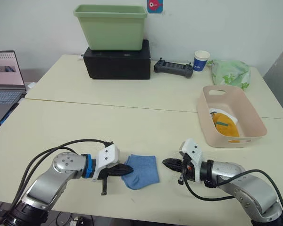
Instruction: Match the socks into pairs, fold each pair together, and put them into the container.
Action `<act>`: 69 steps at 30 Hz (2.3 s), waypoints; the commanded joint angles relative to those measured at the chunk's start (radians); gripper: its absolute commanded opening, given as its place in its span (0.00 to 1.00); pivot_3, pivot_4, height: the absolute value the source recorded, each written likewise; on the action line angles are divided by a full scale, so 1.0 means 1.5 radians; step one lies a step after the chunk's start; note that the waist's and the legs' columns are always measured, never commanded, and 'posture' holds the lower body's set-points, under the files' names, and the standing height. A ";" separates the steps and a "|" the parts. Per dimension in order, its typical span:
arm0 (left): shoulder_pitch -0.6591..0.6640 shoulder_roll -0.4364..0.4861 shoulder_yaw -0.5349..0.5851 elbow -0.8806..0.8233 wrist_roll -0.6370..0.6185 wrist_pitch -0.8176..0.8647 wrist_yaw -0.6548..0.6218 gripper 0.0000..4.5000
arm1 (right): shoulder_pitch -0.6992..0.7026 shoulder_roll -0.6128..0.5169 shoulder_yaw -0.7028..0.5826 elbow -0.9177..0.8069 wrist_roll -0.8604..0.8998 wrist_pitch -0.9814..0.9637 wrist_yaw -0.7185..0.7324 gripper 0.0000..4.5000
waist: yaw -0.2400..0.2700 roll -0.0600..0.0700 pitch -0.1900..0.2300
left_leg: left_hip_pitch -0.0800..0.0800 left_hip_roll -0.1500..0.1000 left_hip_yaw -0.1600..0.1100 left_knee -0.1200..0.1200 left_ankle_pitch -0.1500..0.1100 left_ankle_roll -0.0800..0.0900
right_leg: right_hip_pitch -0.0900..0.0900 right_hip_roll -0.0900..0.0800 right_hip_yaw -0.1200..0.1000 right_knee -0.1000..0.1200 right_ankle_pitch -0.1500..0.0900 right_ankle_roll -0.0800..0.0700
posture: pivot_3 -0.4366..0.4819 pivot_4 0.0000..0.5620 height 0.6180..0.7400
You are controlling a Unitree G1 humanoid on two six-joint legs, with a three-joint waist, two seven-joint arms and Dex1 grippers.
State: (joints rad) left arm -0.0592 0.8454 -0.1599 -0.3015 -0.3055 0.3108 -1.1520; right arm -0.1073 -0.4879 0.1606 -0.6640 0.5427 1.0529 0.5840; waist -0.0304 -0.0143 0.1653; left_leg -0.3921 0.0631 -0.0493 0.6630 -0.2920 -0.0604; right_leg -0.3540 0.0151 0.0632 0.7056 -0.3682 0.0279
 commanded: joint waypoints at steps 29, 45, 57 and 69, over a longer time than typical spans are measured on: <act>0.043 0.004 0.009 0.025 0.030 -0.037 0.021 0.00 | -0.150 0.350 -0.058 0.245 0.144 0.342 -0.157 0.99 | -0.019 0.002 -0.001 | 0.006 0.001 0.001 -0.002 0.000 0.000 | 0.001 0.001 0.004 0.004 0.000 0.000 | 0.48 0.27 0.84; 0.023 -0.018 0.042 -0.007 -0.032 -0.001 0.025 0.00 | -0.129 0.310 -0.060 0.188 0.135 0.330 -0.159 0.01 | -0.018 0.002 0.000 | 0.005 0.000 0.001 -0.002 0.000 0.000 | 0.000 0.001 0.004 0.003 0.000 0.000 | 0.48 0.27 0.84; -0.290 -0.136 0.021 -0.050 -0.187 0.226 0.057 0.30 | -0.048 0.049 -0.257 -0.102 0.256 0.270 -0.057 0.00 | 0.002 0.001 0.001 | -0.006 -0.001 0.000 0.000 0.000 0.000 | -0.005 0.000 0.000 -0.001 0.000 0.000 | 0.48 0.27 0.84; -0.484 -0.186 -0.061 0.070 -0.131 0.238 0.029 0.99 | -0.076 -0.106 -0.552 -0.064 0.503 0.168 -0.236 0.00 | 0.001 0.002 0.002 | -0.004 -0.002 0.001 0.001 0.000 0.000 | -0.003 0.000 0.001 -0.001 0.000 0.000 | 0.48 0.27 0.84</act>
State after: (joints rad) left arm -0.7632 0.5772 -0.2409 -0.1997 -0.5147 0.6869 -1.1029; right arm -0.2010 -0.6235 -0.6044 -0.7793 1.2543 1.3504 0.2804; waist -0.0296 -0.0118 0.1680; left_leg -0.3985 0.0606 -0.0474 0.6642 -0.2914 -0.0609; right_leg -0.3575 0.0152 0.0642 0.7024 -0.3680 0.0283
